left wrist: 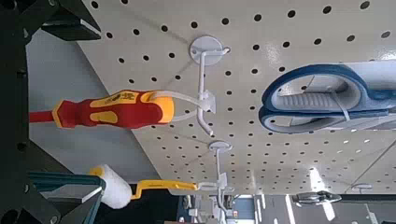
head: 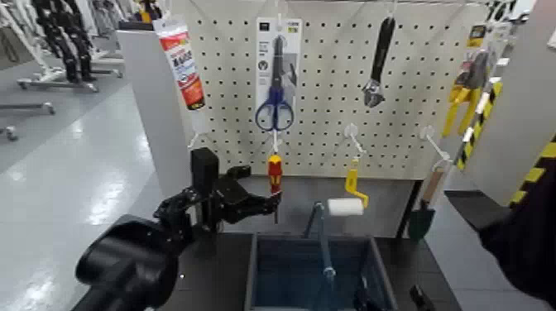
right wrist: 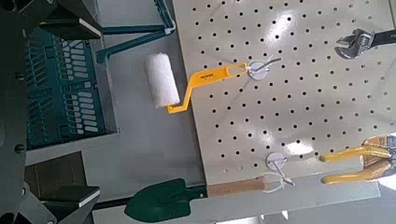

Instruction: Put the red screwdriver into the crate.

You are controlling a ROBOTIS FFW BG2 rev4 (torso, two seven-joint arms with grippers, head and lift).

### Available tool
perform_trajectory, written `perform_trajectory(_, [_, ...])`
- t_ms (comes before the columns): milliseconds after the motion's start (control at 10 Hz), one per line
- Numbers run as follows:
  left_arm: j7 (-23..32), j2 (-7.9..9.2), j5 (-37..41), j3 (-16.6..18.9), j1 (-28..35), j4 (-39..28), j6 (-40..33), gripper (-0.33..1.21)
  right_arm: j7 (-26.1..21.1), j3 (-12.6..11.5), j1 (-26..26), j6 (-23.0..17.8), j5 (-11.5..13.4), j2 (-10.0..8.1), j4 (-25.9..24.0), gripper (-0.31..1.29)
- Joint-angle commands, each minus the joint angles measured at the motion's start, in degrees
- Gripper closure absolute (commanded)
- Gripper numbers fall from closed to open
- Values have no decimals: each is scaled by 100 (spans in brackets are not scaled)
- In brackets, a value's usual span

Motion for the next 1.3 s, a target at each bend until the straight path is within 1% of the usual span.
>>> perform_trajectory(100, [-188, -98, 147, -207, -375, 522, -151, 15, 0, 14, -30, -23, -11, -9, 10, 13])
perform_trajectory(400, [-373, -239, 288, -436, -779, 1075, -318, 15, 0, 23, -39, -49, -20, -18, 19, 13])
perform_trajectory(600, [-531, -300, 402, -515, -937, 1374, -353, 15, 0, 23, -39, -58, -29, -18, 36, 13])
perform_trajectory(700, [-628, -318, 402, -550, -999, 1462, -335, 17, 0, 32, -39, -67, -38, -18, 36, 13])
perform_trajectory(800, [-654, -327, 411, -559, -1025, 1497, -335, 37, 0, 32, -39, -67, -38, -18, 36, 13])
perform_trajectory(900, [-637, -335, 446, -550, -1025, 1497, -309, 76, 0, 23, -39, -67, -38, -9, 45, 13])
perform_trajectory(1100, [-637, -327, 446, -515, -1017, 1453, -283, 97, 0, 6, -30, -67, -38, -9, 45, 13])
perform_trajectory(1200, [-619, -327, 455, -488, -990, 1436, -283, 115, 0, 6, -30, -67, -38, 0, 45, 13])
perform_trajectory(1300, [-610, -327, 455, -471, -981, 1418, -283, 115, 0, 6, -21, -58, -38, 0, 45, 13])
